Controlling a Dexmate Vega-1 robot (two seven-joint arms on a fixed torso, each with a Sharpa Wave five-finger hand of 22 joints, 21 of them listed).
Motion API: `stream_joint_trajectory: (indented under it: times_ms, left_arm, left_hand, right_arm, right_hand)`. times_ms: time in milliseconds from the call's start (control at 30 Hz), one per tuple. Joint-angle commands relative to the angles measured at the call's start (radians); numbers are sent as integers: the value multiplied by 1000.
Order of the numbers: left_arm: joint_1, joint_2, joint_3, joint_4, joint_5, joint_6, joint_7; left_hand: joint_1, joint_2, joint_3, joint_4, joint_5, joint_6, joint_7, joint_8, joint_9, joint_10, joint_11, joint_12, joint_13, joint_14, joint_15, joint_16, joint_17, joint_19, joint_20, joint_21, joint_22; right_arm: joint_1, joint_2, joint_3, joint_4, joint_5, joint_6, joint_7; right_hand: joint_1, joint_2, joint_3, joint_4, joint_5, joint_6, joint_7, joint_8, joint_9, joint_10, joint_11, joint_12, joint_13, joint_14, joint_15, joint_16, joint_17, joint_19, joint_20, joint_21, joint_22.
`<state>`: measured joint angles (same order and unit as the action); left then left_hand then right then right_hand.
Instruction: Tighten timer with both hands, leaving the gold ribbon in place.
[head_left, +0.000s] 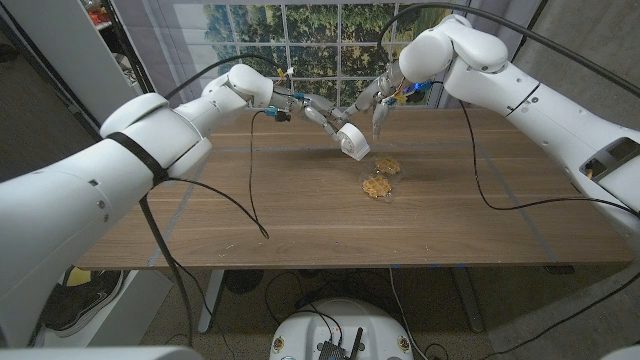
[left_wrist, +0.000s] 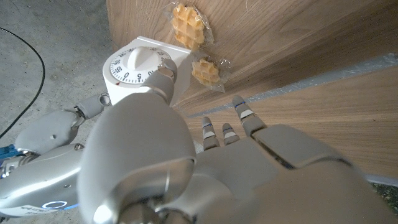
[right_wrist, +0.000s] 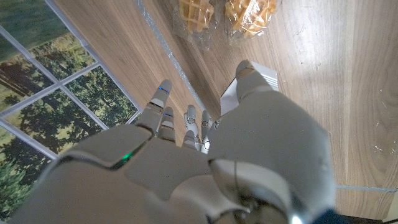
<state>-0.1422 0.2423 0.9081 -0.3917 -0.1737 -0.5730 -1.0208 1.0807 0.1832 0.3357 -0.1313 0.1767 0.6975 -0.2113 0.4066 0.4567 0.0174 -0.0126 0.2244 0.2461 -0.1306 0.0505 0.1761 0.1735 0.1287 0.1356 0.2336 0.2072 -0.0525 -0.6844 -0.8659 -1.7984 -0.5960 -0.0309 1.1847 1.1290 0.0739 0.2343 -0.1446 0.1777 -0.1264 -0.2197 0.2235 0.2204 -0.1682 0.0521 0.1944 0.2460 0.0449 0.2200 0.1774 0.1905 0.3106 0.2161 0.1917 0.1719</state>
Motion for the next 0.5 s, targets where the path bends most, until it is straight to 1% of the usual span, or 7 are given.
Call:
stream_joint_trajectory:
  times_ms: [33, 200, 233, 300, 500]
  left_arm:
    - [4, -1, 2, 2, 24, -14, 48]
    - [3, -6, 6, 8, 29, -6, 70]
    - [3, -8, 7, 10, 29, -2, 74]
    - [3, -11, 9, 12, 28, 5, 79]
    - [5, -14, 10, 15, 17, 15, 77]
  left_hand:
    - [0, 9, 42, 31, -2, 99, 96, 17, 86, 1, 10, 4, 0, 1, 4, 7, 2, -7, 4, 8, 2]
    - [1, 9, 44, 31, -2, 99, 102, 19, 91, 5, 13, 6, -1, 4, 5, 9, 3, -6, 4, 10, 2]
    - [1, 9, 44, 31, -2, 99, 97, 19, 92, 6, 13, 7, -1, 5, 5, 9, 3, -5, 4, 10, 2]
    - [1, 9, 45, 31, -2, 99, 98, 20, 95, 7, 14, 8, -1, 6, 6, 9, 3, -5, 5, 10, 2]
    - [2, 9, 47, 32, -2, 95, 99, 19, 101, 9, 11, 9, -2, 7, 6, 10, 3, -2, 3, 13, 2]
  right_arm:
    - [84, 64, -69, 38, 2, -96, 141]
    - [104, 77, -84, 51, 17, -102, 146]
    - [106, 79, -85, 54, 22, -101, 144]
    - [111, 84, -91, 61, 28, -99, 141]
    - [106, 92, -102, 70, 37, -103, 104]
  right_hand:
    - [-5, 3, -4, 4, 2, 6, -3, 5, 1, -160, 9, 1, -2, -11, 2, -2, 0, -4, 1, -3, 3]
    - [-7, 4, -5, 5, 3, 7, -3, 5, 1, -163, 11, 0, -5, -15, 2, -2, -1, -5, 1, -3, 3]
    - [-7, 4, -5, 5, 3, 7, -3, 5, 1, -163, 10, 0, -5, -15, 2, -2, -1, -5, 1, -3, 3]
    - [-8, 4, -5, 6, 3, 7, -3, 4, 1, -164, 10, 0, -7, -16, 2, -2, -2, -6, 1, -3, 3]
    - [-10, 4, -6, 7, 4, 6, -3, 3, 0, -164, 12, 0, -9, -17, 2, -1, -3, -6, 1, -2, 3]
